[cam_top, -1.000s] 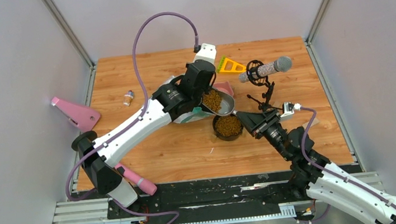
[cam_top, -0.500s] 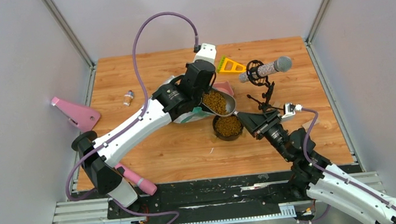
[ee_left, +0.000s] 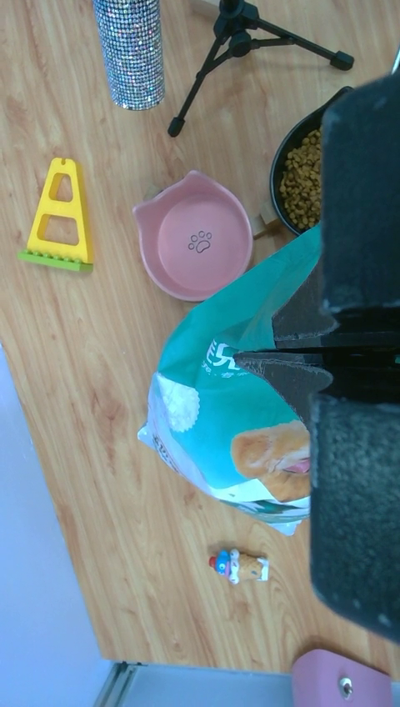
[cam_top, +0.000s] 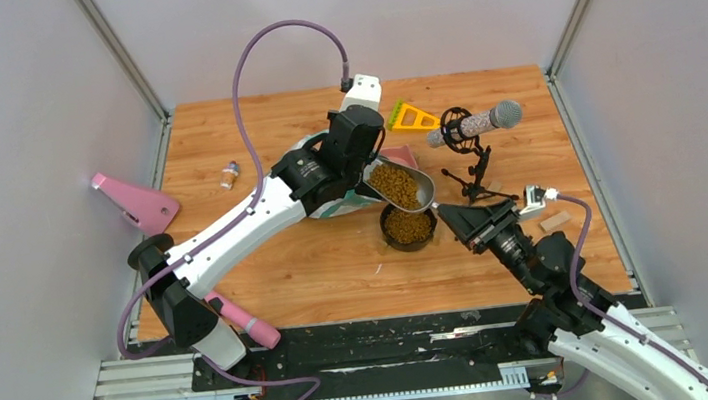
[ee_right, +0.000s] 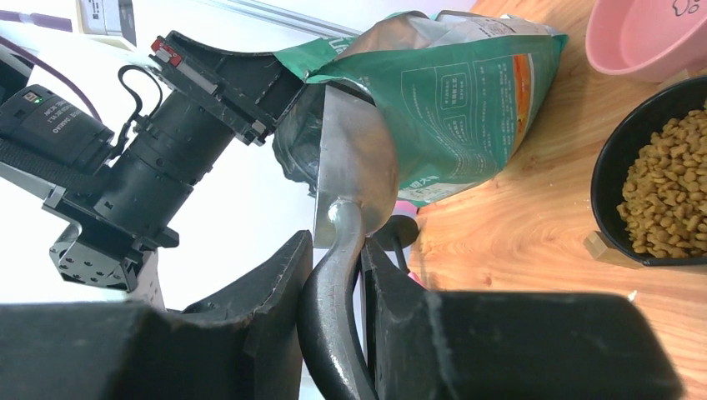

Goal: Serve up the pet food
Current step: Collect the pet food from the pet food bag, then pour the pet food into the pet food bowl.

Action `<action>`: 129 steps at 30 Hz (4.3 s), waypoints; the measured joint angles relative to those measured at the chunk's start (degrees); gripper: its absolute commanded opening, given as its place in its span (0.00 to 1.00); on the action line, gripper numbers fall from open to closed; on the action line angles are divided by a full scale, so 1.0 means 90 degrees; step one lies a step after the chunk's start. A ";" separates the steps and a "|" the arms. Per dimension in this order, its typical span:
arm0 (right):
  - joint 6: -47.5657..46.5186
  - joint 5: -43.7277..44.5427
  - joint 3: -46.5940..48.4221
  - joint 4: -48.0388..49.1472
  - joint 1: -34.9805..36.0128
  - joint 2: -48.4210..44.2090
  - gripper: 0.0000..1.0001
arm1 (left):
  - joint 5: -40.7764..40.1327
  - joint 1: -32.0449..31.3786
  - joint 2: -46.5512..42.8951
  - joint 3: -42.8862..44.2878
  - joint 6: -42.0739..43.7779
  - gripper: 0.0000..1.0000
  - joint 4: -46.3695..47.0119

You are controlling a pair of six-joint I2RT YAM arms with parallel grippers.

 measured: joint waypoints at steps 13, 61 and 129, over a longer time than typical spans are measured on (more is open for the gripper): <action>-0.0313 -0.0053 0.0505 -0.1270 -0.0007 -0.0884 0.00 | -0.0274 0.0002 0.0000 0.0000 -0.0102 0.00 0.0010; -0.0952 0.2106 0.1387 -0.2081 -0.0007 0.2225 0.00 | -0.0253 0.0053 -0.0165 -0.0114 -0.0180 0.00 0.0051; -0.3623 0.2446 0.3594 -0.1724 -0.0410 0.5846 0.00 | -0.0114 0.0053 -0.0452 -0.0444 -0.0180 0.00 0.0175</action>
